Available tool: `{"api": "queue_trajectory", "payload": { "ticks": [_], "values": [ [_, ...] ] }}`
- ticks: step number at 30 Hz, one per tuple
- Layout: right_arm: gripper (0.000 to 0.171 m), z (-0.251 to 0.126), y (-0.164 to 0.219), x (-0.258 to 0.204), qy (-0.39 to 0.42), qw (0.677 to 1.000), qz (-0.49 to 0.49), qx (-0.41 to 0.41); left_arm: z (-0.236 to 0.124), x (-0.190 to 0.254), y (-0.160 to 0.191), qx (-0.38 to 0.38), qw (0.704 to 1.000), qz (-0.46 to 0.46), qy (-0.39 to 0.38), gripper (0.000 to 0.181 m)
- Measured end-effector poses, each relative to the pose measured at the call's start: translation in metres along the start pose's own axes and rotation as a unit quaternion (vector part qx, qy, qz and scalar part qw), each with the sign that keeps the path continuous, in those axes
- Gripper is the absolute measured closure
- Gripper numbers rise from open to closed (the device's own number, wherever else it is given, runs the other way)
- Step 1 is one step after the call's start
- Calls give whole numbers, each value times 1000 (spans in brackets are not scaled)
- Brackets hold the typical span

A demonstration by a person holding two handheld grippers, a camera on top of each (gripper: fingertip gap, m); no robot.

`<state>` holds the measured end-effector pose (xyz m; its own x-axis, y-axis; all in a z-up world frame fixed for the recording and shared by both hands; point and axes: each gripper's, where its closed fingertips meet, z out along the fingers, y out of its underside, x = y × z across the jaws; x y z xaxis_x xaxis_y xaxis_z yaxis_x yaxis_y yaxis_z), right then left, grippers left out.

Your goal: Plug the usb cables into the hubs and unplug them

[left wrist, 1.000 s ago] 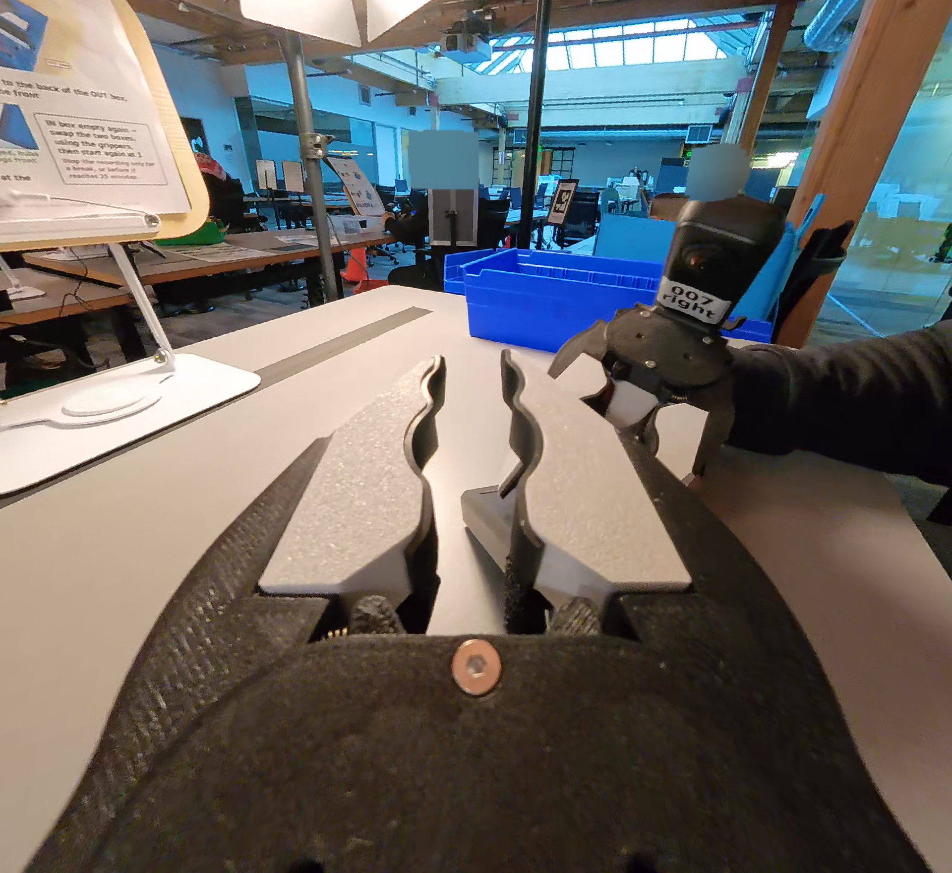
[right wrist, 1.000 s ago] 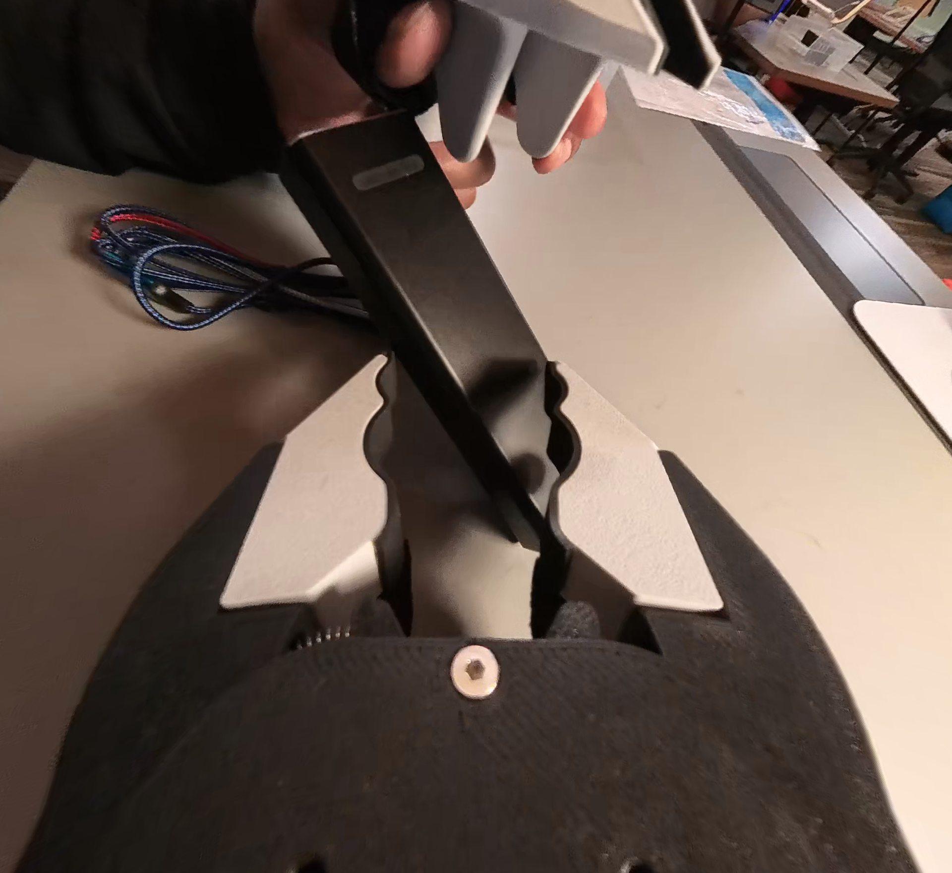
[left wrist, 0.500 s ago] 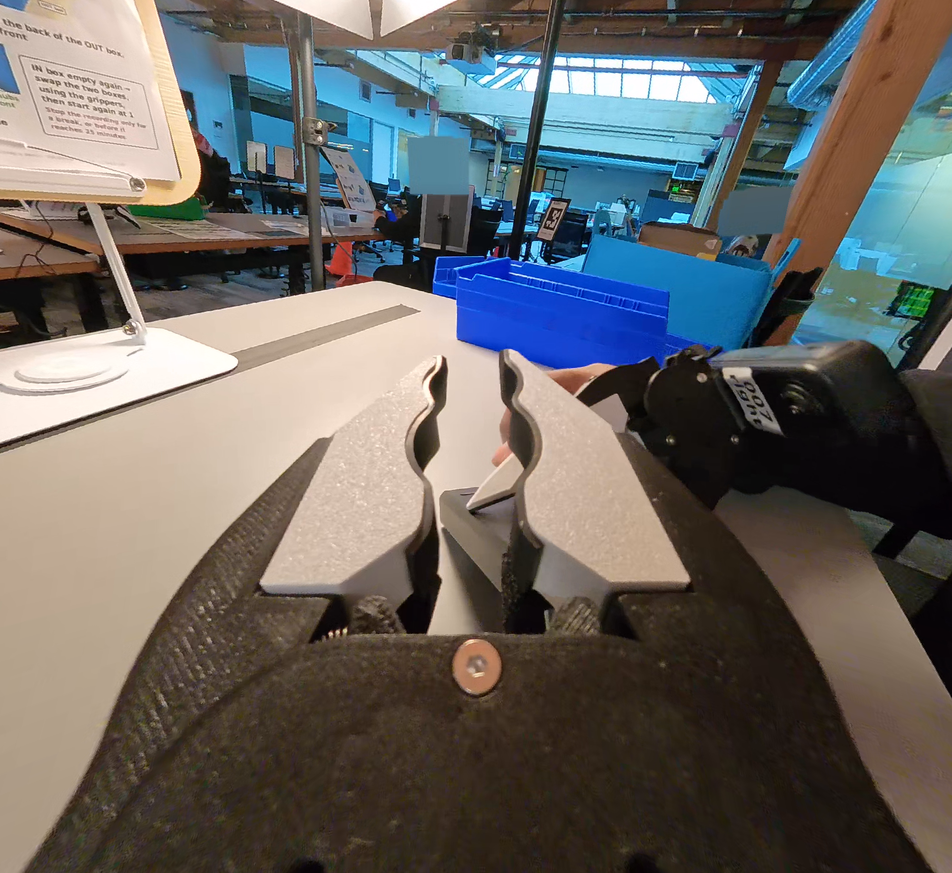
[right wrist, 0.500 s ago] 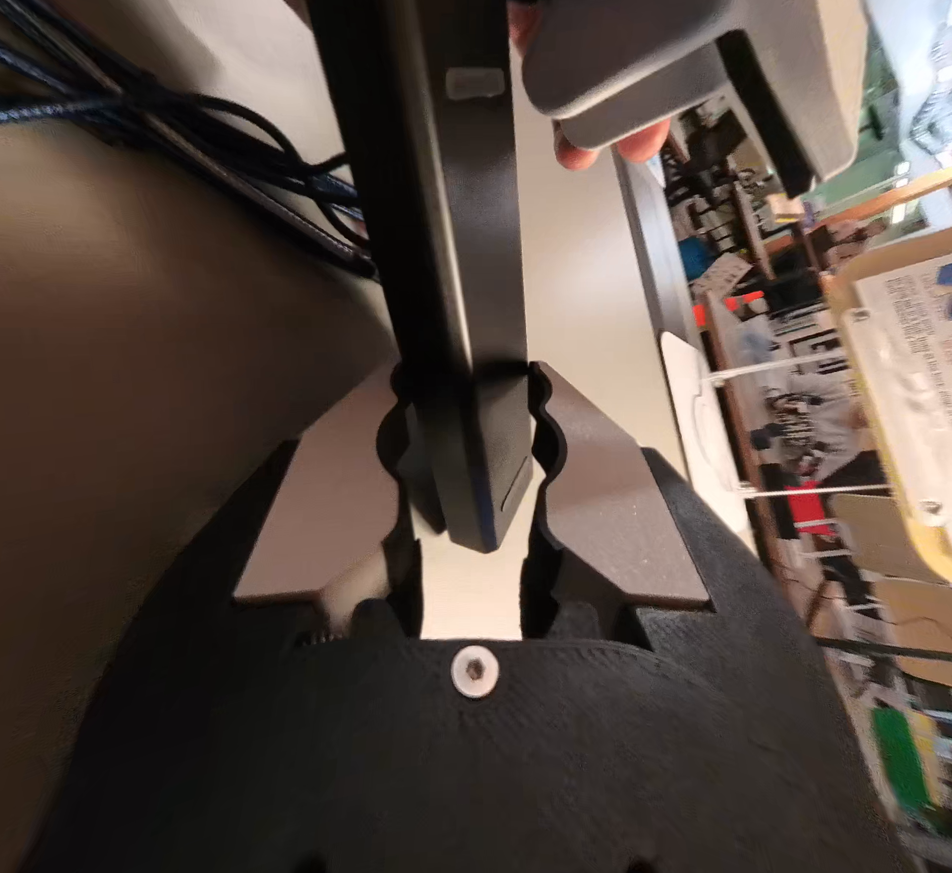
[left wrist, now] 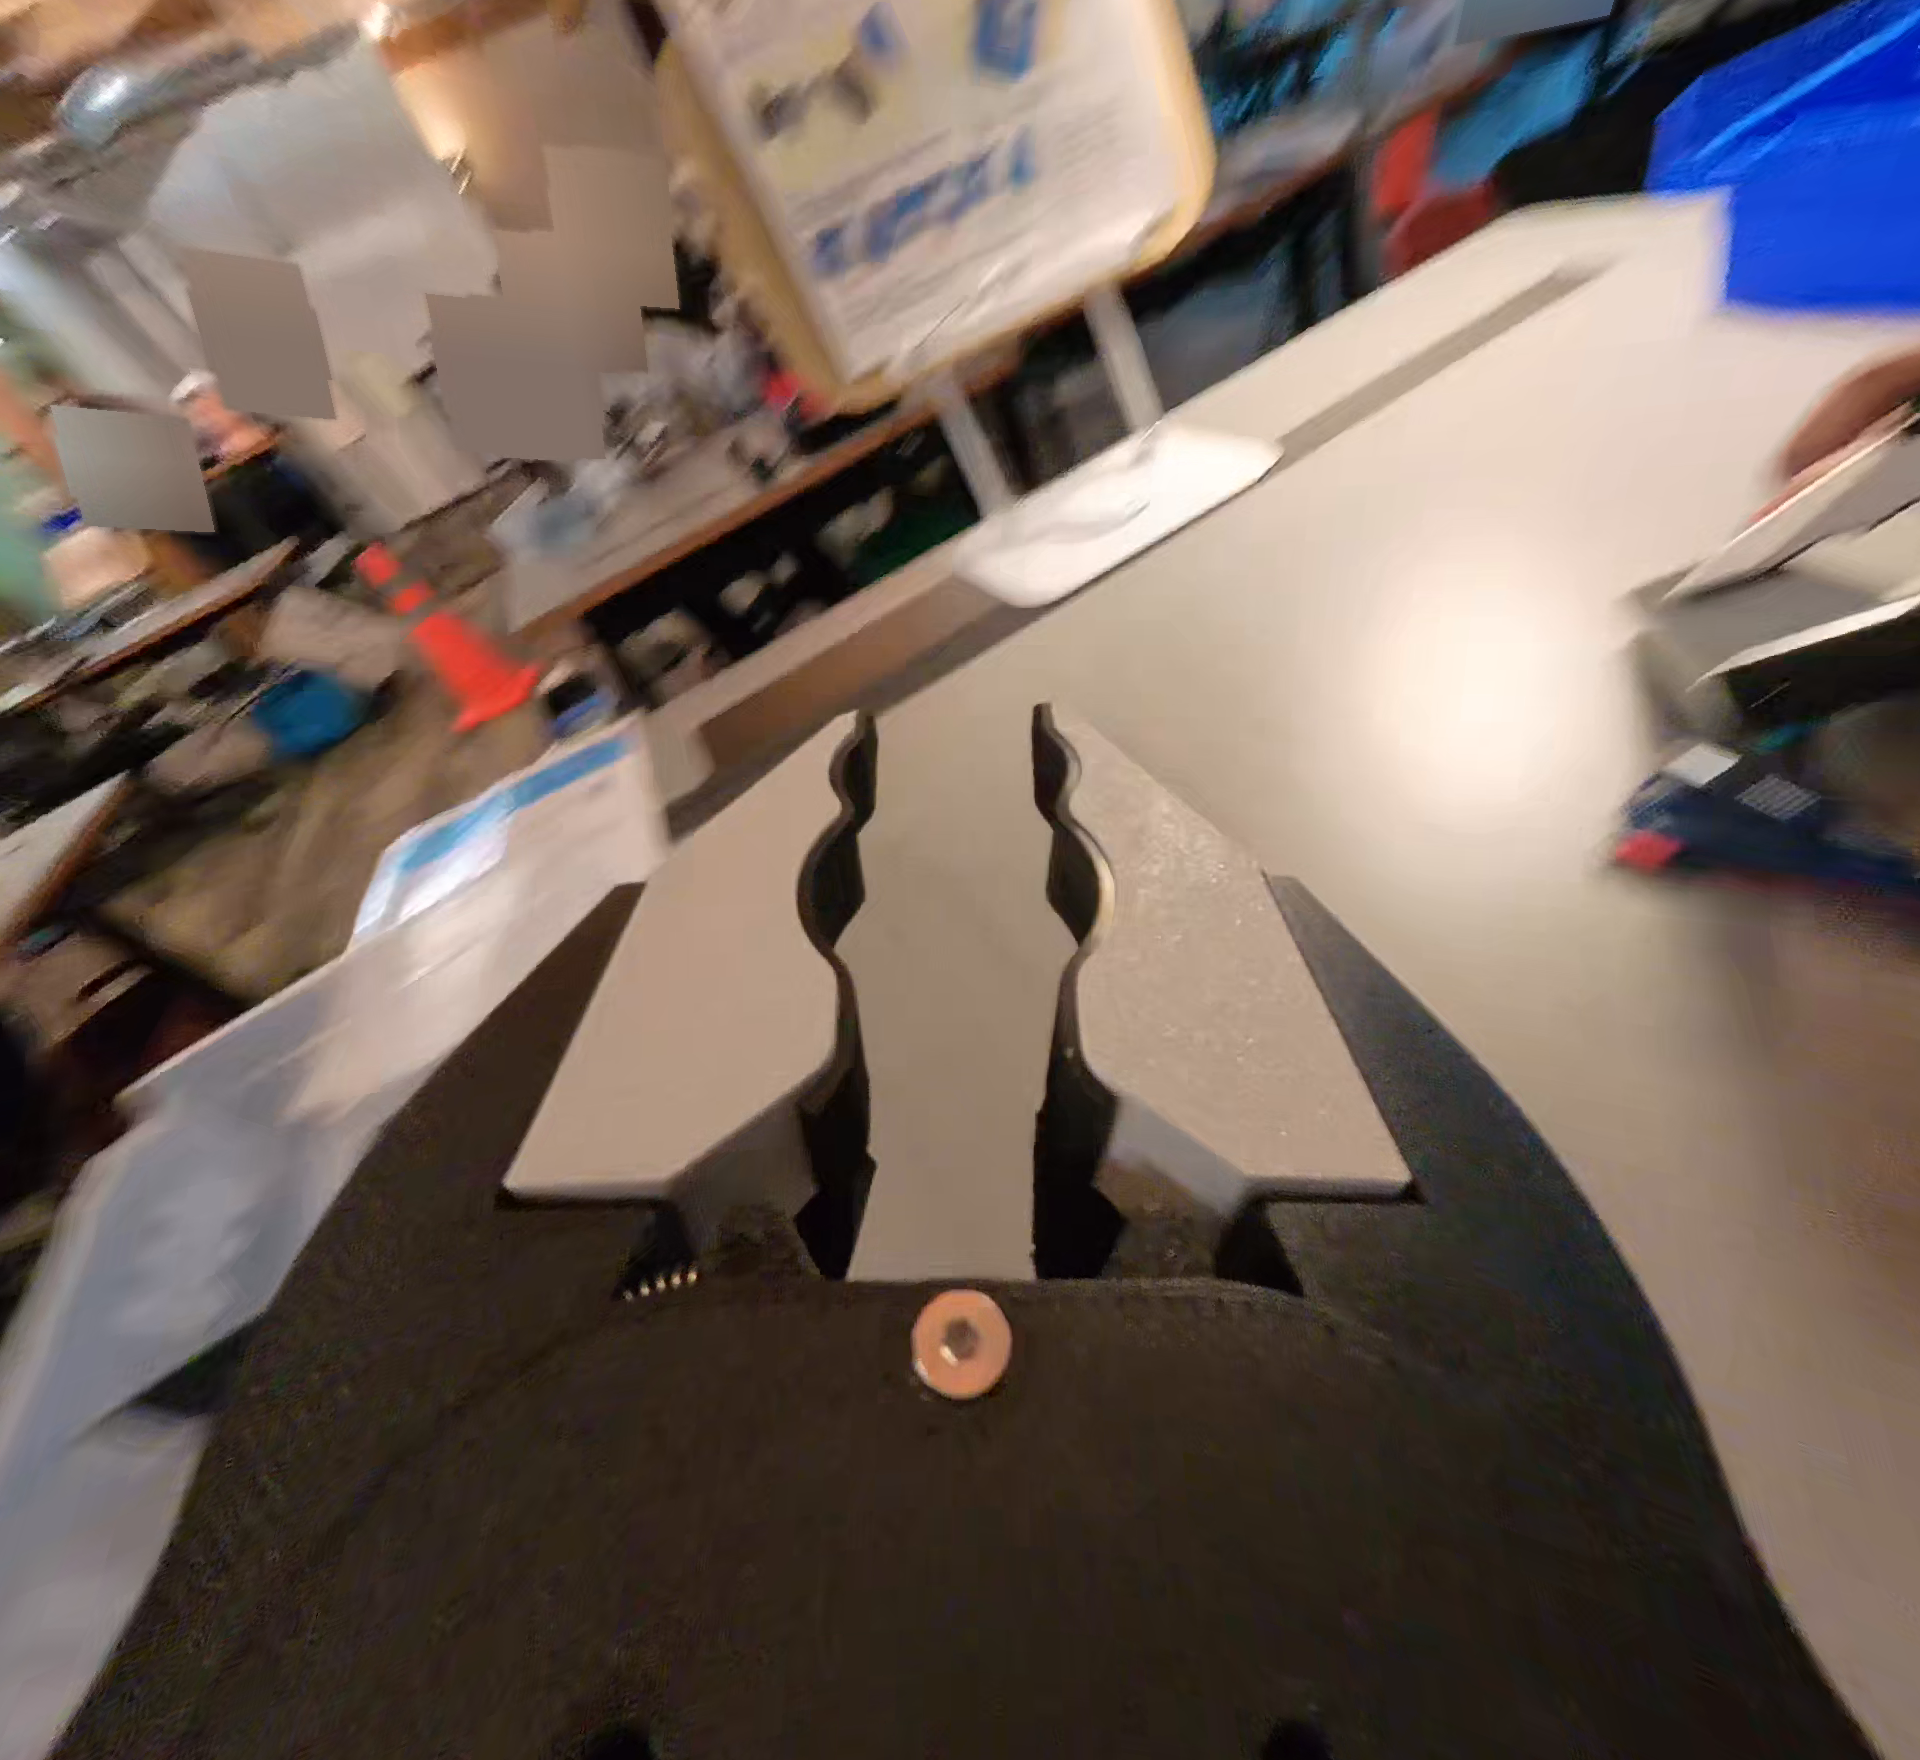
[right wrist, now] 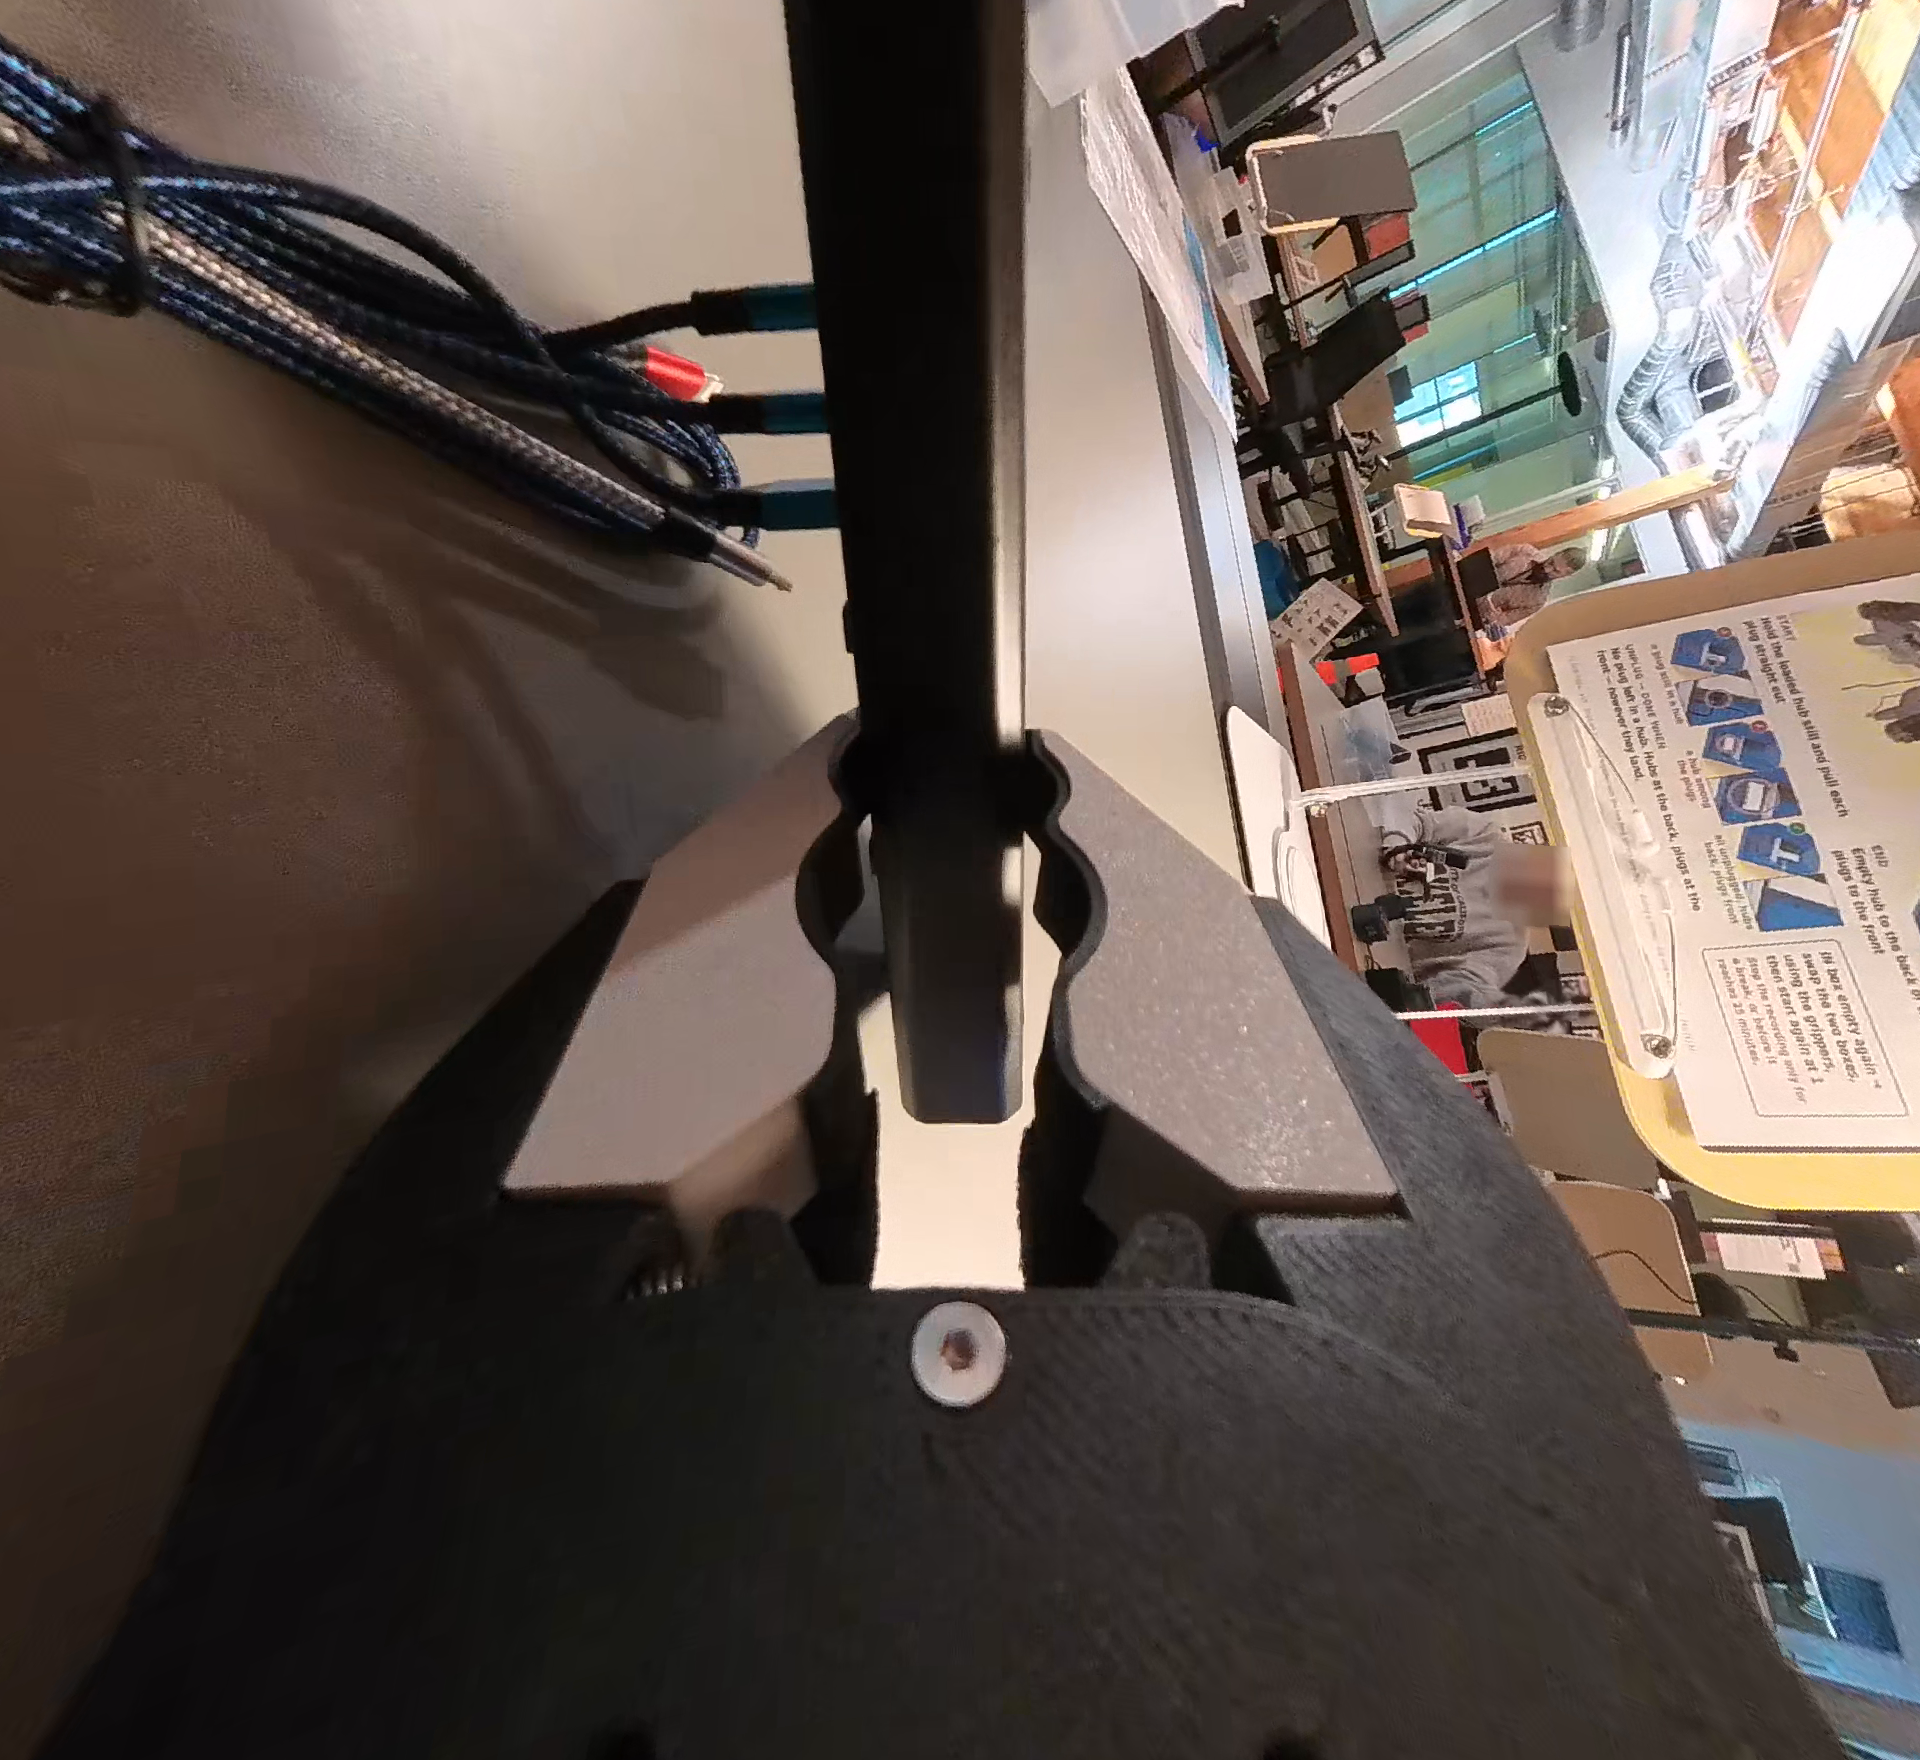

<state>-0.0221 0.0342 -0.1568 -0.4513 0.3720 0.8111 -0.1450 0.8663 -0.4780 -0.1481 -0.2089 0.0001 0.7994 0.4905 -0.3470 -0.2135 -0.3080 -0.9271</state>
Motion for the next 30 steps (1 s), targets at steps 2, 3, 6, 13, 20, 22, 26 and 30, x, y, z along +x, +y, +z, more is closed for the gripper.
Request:
{"api": "queue_trajectory", "payload": {
  "ticks": [2,3,6,13,20,22,26,30],
  "values": [
    [144,0,0,0,-1,1000,-1,-1,-30,-46,37,-92,995,16,-26,146],
    [144,0,0,0,-1,1000,-2,-2,-42,-63,60,-141,990,20,-25,145],
    [144,0,0,0,-2,1000,-2,-3,-71,-86,135,-289,955,65,7,143],
    [144,1,0,0,0,1000,2,-3,-87,-68,197,-390,904,135,111,141],
    [144,1,0,0,0,1000,3,-3,-87,-62,201,-425,873,177,162,167],
    [144,1,0,0,-1,1000,4,-3,-88,-66,198,-431,867,192,161,173],
    [144,0,0,0,-3,1000,5,-3,-85,-78,179,-415,874,215,134,175],
    [144,-1,1,0,-6,1000,6,-6,-79,-107,140,-365,905,215,46,175]
  ]
}}
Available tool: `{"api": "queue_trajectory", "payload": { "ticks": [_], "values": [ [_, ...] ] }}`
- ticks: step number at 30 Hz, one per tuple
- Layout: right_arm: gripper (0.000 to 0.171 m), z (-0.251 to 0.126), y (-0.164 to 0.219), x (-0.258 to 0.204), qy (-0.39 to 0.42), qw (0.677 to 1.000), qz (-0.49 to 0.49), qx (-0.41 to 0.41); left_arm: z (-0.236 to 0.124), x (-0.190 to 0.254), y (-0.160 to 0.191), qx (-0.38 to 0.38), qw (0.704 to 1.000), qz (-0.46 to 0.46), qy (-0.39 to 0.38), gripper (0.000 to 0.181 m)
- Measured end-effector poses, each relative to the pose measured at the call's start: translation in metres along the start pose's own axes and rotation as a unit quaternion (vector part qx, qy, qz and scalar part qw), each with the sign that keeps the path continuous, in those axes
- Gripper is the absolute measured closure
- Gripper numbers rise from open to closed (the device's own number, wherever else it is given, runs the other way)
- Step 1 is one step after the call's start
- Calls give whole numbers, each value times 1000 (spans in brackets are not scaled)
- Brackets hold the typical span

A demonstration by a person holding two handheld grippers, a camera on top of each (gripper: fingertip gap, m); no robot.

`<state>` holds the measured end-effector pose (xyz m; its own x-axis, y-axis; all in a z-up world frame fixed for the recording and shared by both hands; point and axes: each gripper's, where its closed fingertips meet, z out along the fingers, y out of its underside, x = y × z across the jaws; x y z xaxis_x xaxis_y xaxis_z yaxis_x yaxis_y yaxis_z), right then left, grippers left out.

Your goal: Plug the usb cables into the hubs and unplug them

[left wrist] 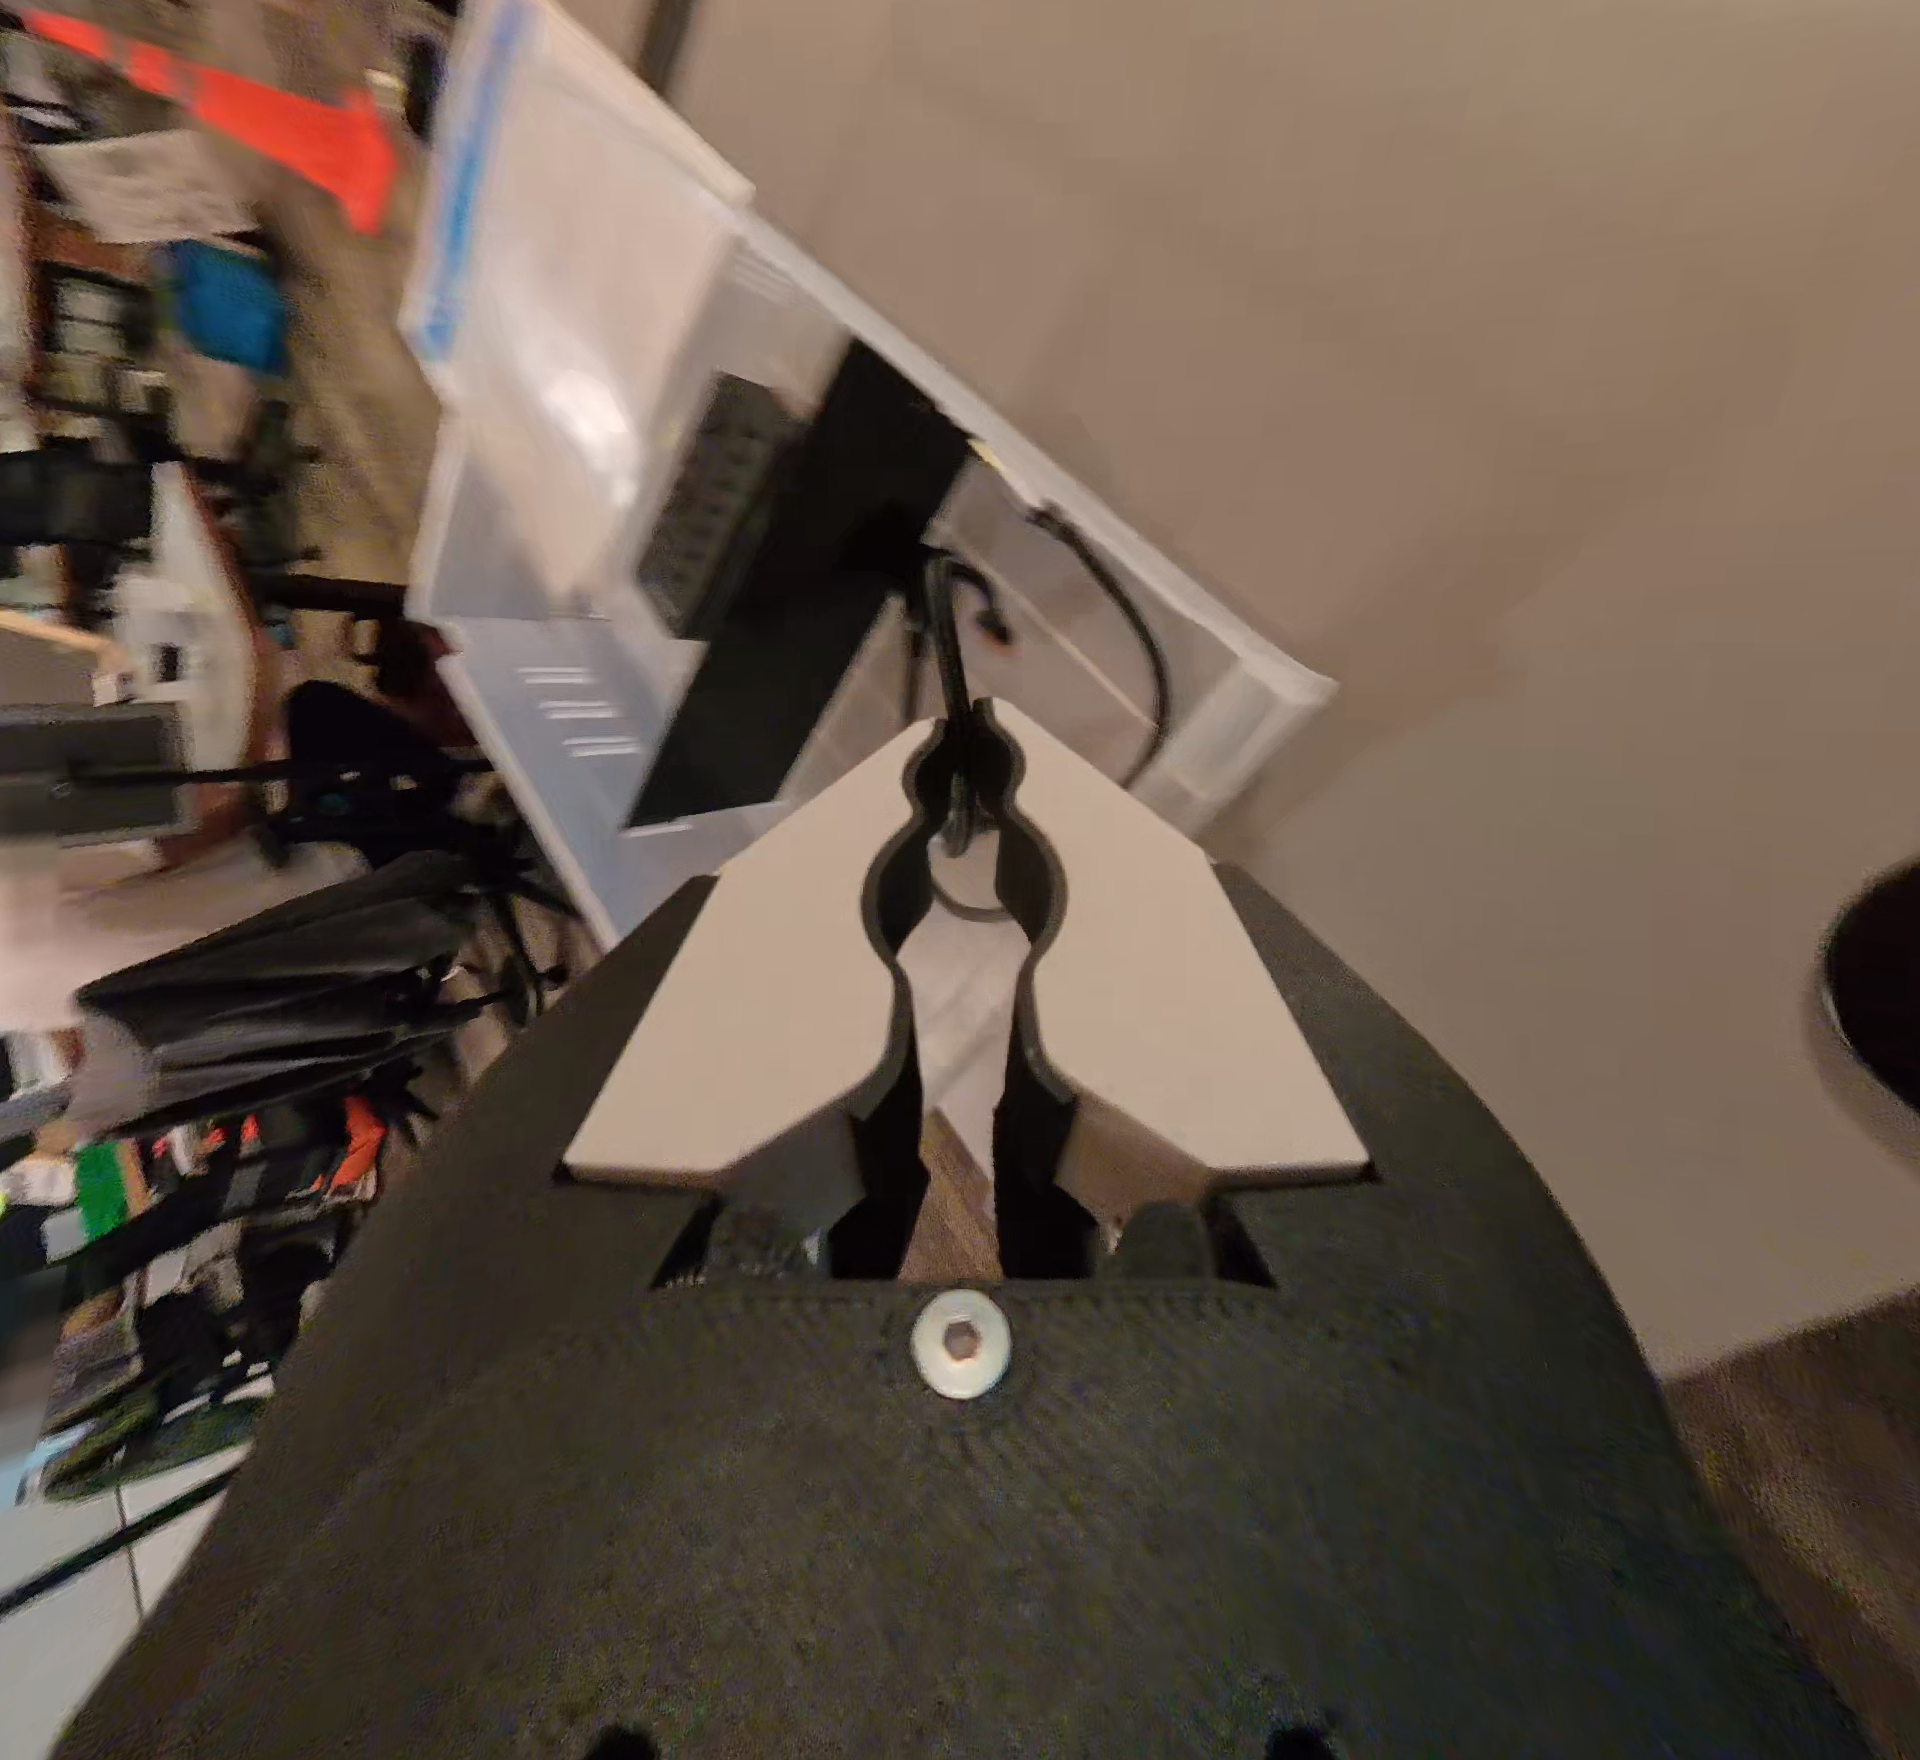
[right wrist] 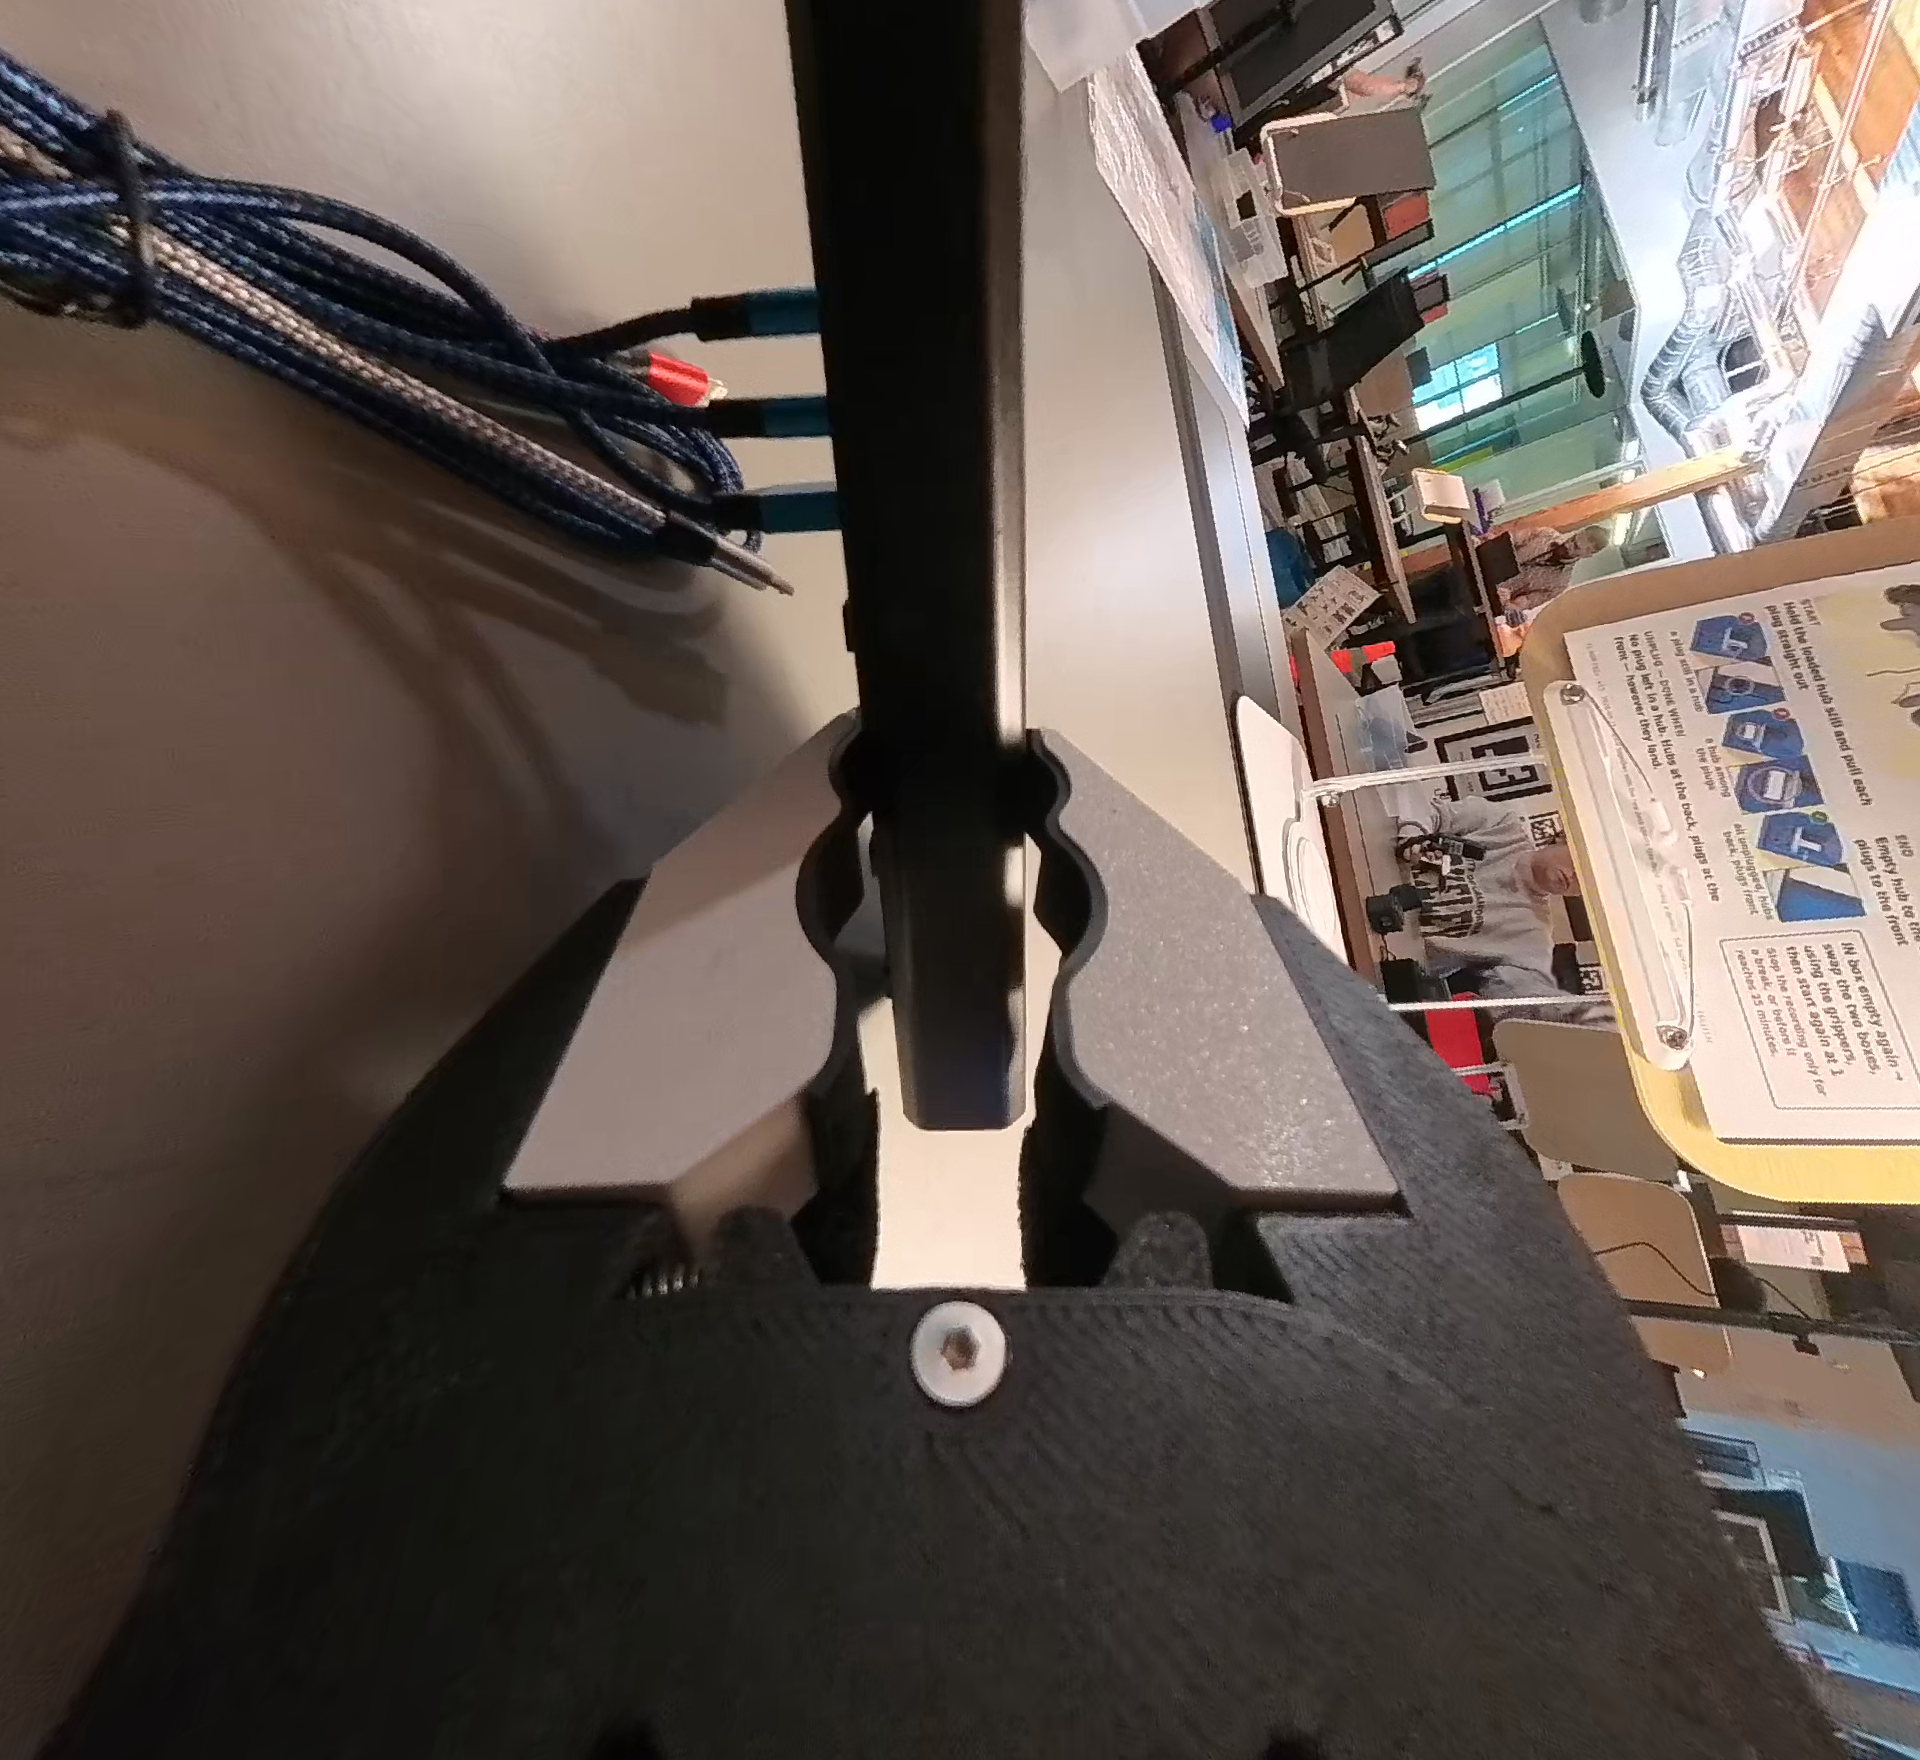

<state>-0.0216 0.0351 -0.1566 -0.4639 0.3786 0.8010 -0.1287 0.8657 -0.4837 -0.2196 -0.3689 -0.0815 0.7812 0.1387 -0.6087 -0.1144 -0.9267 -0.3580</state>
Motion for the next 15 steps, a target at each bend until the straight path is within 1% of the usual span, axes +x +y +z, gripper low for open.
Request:
{"api": "queue_trajectory", "payload": {
  "ticks": [4,7,9,11,13,15],
  "values": [
    [144,-1,1,0,-5,1000,0,-2,-35,-48,-28,83,988,-62,-113,175],
    [144,-3,2,0,-12,1000,1,-4,-68,-63,-61,161,970,-88,-158,175],
    [144,-4,4,1,-16,1000,3,-6,-87,-59,-91,220,958,-92,-157,175],
    [144,-5,8,3,-17,1000,3,-11,-99,-48,-123,273,947,-100,-138,175],
    [145,-7,11,4,-20,1000,5,-14,-103,-31,-154,318,937,-108,-99,175],
    [145,-10,14,5,-27,999,8,-16,-98,-10,-184,353,927,-122,-45,176]
  ]
}}
